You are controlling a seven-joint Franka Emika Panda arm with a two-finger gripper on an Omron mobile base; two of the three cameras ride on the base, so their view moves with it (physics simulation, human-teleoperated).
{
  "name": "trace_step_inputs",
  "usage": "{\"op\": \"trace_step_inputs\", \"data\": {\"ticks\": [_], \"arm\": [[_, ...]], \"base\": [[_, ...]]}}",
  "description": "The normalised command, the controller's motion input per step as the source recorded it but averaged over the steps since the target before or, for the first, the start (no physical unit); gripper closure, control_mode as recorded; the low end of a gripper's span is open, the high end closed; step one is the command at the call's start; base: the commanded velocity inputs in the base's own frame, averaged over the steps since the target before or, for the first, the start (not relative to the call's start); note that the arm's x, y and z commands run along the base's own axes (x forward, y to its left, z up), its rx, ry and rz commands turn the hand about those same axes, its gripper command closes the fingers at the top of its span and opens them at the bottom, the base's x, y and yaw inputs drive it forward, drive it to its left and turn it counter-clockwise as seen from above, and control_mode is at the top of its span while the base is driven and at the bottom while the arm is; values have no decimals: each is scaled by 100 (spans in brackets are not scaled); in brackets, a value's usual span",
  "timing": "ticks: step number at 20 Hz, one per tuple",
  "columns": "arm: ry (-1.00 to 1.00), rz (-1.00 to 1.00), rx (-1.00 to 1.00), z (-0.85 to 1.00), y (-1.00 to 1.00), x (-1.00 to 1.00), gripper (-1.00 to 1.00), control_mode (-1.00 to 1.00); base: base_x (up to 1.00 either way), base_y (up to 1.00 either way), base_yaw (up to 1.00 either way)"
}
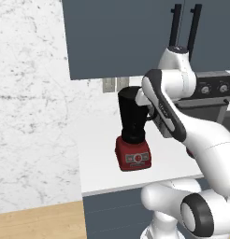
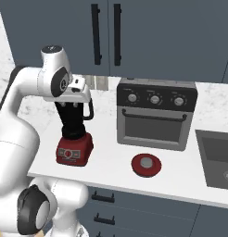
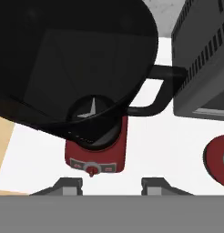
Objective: Close the lid blender by securely placing the lid on top.
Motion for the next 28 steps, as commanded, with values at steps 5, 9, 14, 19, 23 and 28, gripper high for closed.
{"op": "trace_step_inputs", "data": {"ticks": [5, 9, 14, 19, 23, 28], "arm": [[-1, -5, 0, -2, -15, -45, -100, -100], [-8, -26, 10, -11, -74, -100, -100, -100], [-3, -34, 11, -13, -85, -100, -100, -100], [3, -38, 16, -12, -100, -84, -100, -100], [13, -34, 20, -24, -100, -47, -100, -100], [12, -13, 2, -14, -69, 26, -100, -100]], "base": [[0, 0, 0], [0, 0, 0], [0, 0, 0], [0, 0, 0], [0, 0, 0], [0, 0, 0]]}}
